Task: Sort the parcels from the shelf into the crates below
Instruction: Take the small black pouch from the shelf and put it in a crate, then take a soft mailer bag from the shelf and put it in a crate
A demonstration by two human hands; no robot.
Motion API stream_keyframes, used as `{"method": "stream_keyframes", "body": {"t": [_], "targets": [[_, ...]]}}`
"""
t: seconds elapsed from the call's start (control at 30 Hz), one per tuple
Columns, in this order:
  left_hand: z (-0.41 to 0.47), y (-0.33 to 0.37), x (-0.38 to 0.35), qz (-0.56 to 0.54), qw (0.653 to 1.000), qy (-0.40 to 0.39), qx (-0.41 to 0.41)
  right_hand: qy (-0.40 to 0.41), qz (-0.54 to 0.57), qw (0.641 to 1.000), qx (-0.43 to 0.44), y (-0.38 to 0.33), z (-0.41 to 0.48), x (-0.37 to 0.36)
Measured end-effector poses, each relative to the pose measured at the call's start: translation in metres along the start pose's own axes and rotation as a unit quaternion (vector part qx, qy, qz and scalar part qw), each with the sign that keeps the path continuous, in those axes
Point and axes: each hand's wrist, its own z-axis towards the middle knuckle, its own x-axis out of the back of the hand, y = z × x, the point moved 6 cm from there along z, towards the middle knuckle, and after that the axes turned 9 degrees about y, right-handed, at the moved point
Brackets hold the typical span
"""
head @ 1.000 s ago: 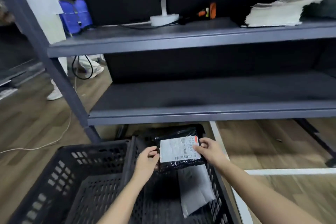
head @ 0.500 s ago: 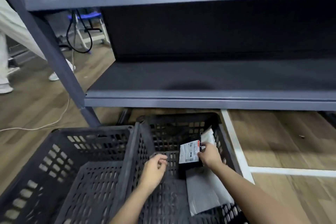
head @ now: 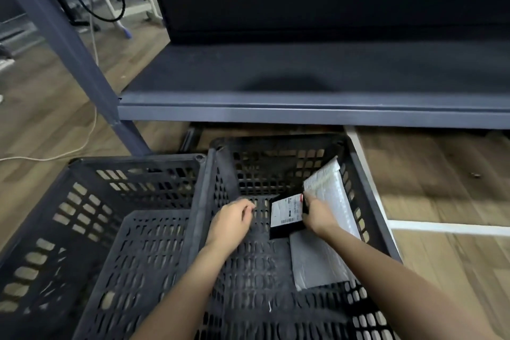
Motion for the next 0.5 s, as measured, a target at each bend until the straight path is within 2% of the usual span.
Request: {"method": "stream_keyframes", "body": {"t": [0.13,0.27,0.5], "targets": [[-0.002,-0.004,0.0,-0.003,1.0,0.007,0.021,0.003,-0.014,1.0,0.016,-0.007,-0.007,0.007],[-0.01,0.009,0.008,-0.01,0.999,-0.015,0.028,0.031,0.019,0.999,0.031,-0.025,-0.018,0.031],[-0.021,0.087,0.123,-0.061,0.997,-0.016,0.046,0.08,0.12,0.988,0.048,-0.11,-0.076,0.153]]}}
